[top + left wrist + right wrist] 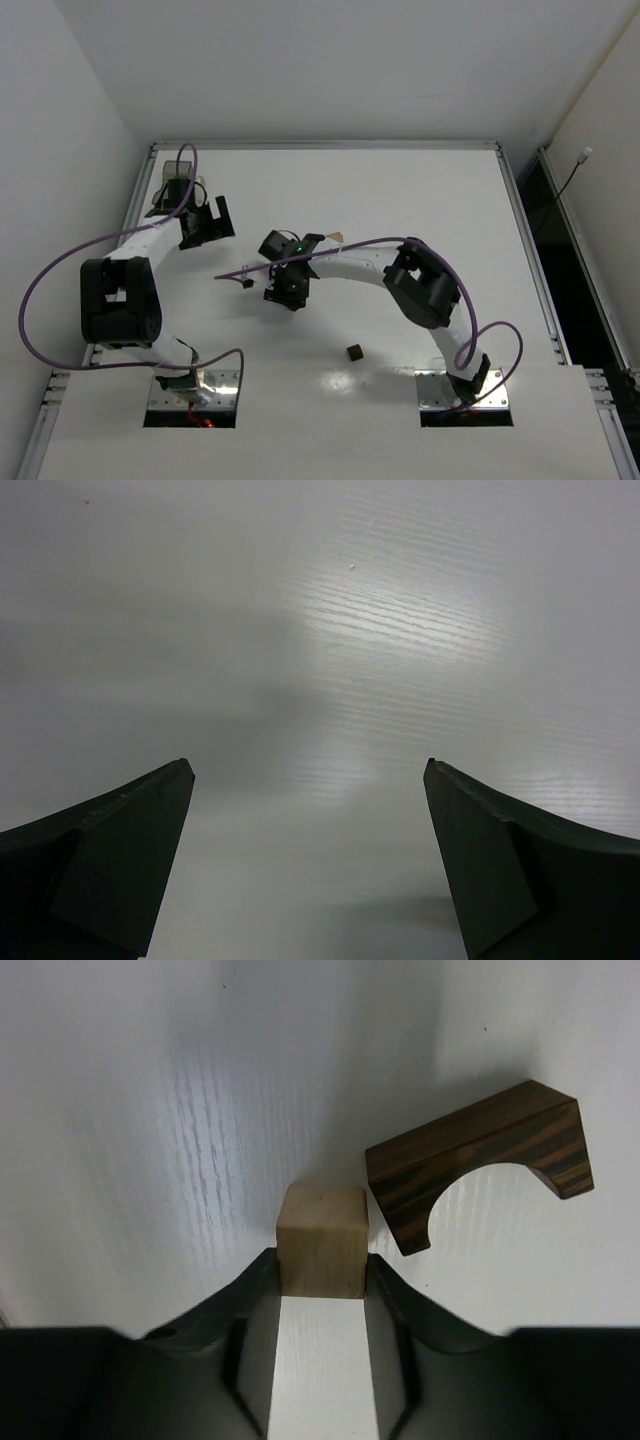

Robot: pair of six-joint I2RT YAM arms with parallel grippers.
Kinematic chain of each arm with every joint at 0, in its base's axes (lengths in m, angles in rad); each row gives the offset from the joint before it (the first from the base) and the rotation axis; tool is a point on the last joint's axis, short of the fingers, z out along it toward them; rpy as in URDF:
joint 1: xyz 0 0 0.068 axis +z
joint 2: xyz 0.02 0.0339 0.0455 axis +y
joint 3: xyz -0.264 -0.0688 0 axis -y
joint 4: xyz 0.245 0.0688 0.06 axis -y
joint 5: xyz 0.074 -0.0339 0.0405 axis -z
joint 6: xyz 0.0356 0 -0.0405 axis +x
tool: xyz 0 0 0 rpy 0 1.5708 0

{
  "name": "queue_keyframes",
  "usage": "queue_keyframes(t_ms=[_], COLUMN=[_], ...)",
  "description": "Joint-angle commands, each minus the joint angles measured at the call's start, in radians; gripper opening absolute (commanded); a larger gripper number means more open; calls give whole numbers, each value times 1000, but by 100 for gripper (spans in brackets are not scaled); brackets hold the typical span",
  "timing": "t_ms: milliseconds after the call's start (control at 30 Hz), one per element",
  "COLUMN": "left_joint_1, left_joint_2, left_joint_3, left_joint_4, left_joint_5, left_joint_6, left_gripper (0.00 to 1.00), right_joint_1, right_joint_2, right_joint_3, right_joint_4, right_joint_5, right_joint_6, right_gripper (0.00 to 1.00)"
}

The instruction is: Build the wood block tower

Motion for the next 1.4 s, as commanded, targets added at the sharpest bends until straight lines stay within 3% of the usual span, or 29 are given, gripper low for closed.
queue_keyframes(t_ms=[0, 33, 67, 267, 367, 500, 633, 933, 1067, 1367], left_joint_1=[14, 14, 14, 14, 14, 14, 14, 14, 14, 14], left_joint_2=[-3, -3, -3, -3, -23, -32, -32, -32, -32, -10], left_joint_3=[30, 30, 30, 20, 8, -2, -11, 7, 7, 17], left_joint_4=[11, 11, 11, 2, 11, 11, 22, 13, 13, 13], left_joint_5=[13, 13, 13, 13, 3, -7, 3, 3, 3, 3], left_joint_6=[1, 1, 1, 1, 1, -9, -19, -19, -19, -19], left_gripper=[100, 100, 100, 100, 100, 100, 100, 100, 100, 100], right_joint_1=[-4, -4, -4, -24, -85, -189, -266, -346, -389, -409], right_joint_2=[4, 4, 4, -91, -143, -157, -111, -102, -126, -99], right_joint_3=[48, 48, 48, 17, 8, 48, 94, 88, 37, 27], right_joint_4=[-3, -3, -3, 11, 11, -65, -147, -156, -109, -69], right_joint_5=[-33, -33, -33, -22, 37, 287, 355, 263, 158, 91], right_joint_6=[11, 20, 21, 68, 212, 537, 671, 814, 826, 826], right_gripper=[22, 4, 0, 0, 0, 0, 0, 0, 0, 0])
